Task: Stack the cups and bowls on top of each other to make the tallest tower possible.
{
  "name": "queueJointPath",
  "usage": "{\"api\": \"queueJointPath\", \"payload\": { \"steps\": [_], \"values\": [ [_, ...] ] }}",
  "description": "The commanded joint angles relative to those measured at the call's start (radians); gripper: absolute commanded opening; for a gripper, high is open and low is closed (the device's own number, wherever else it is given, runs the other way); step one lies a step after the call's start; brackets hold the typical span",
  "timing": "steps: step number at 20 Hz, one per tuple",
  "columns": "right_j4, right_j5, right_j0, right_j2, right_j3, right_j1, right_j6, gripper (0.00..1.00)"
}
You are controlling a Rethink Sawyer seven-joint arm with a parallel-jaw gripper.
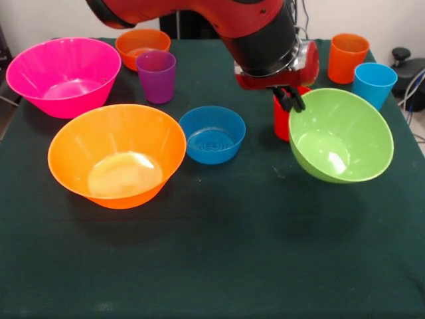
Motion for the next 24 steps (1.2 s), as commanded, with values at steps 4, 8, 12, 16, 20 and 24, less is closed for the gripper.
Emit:
{"api": "queueJointPath", "payload": {
  "steps": [4,8,12,16,20,24],
  "values": [
    [-0.095,-0.048,-0.022,0.026,0.067,-0.073,-0.102,0.00],
    [-0.105,-0.051,-0.039,0.034,0.076,-0.073,-0.108,0.00],
    [-0.118,-0.041,-0.051,0.034,0.068,-0.072,-0.120,0.00],
    [-0.118,-0.040,-0.066,0.042,0.084,-0.089,-0.122,0.00],
    [-0.119,-0.048,-0.087,0.053,0.110,-0.100,-0.127,0.00],
    [-0.120,-0.041,-0.109,0.064,0.124,-0.109,-0.135,0.00]
  ]
}}
